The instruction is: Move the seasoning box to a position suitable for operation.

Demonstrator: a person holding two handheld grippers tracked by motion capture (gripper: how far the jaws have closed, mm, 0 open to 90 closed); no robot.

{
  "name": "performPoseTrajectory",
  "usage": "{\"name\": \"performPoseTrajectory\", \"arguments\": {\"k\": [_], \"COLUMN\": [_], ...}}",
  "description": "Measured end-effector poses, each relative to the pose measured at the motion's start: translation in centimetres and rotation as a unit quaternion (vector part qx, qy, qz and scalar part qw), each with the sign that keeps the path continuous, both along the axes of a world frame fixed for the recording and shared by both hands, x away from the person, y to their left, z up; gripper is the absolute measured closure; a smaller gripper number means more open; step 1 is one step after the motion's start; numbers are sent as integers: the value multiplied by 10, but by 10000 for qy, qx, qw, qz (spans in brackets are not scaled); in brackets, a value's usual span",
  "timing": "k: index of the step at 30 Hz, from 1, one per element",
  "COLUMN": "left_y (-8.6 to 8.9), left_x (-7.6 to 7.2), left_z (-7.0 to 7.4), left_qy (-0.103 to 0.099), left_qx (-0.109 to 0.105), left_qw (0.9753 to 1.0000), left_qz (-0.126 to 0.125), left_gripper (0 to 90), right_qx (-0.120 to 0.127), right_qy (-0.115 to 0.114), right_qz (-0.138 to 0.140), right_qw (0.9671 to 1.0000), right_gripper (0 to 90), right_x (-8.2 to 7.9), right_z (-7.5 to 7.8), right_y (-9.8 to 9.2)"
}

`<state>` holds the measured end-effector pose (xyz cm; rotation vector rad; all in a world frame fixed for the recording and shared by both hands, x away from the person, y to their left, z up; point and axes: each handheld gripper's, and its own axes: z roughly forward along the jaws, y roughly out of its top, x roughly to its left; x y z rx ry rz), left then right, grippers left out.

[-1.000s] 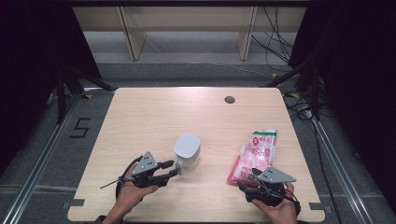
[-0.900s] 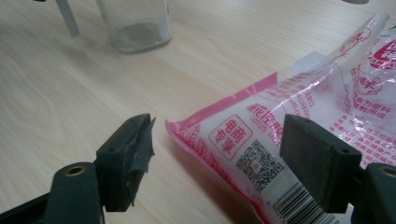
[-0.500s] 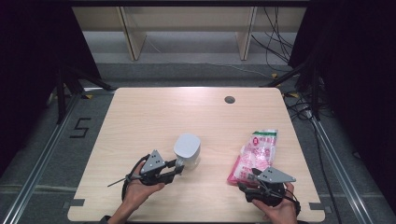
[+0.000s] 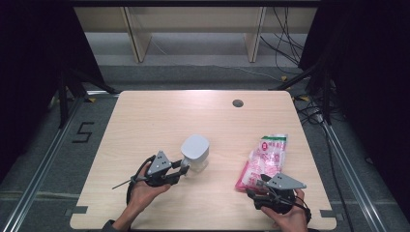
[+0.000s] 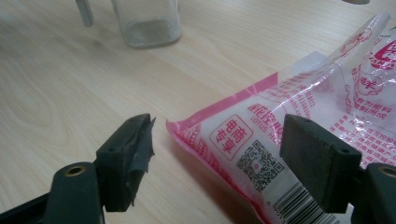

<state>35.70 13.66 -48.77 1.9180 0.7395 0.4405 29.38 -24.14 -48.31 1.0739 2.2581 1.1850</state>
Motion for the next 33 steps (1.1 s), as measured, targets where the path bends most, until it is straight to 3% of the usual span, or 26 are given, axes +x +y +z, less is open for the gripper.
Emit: {"name": "performPoseTrajectory", "arguments": {"k": [1,5,18,24,30,33], "left_y": [3,6,9,8,8,9], "left_x": [3,7,26,34,37,38], "left_z": [-1,-3,-8,-16,-18,-18], "left_qy": [13,-39,-111,46,-41,-69], "left_qx": [-36,9,-6,-38,7,-13], "left_qw": [9999,9995,9982,9973,9970,9984], "left_qz": [139,313,583,727,775,556], "left_gripper": [677,679,678,663,688,688], "right_qx": [-6,2,-39,-38,-49,-48], "right_qy": [-6,-5,18,1,-4,-3], "right_qz": [5,-5,21,-39,-40,-36], "right_qw": [10000,10000,10000,10000,10000,10000], "right_gripper": [263,263,263,260,260,260], "right_x": [0,0,0,-1,-1,-1], "right_z": [0,0,0,0,0,0], "right_y": [0,0,0,1,1,1]}}
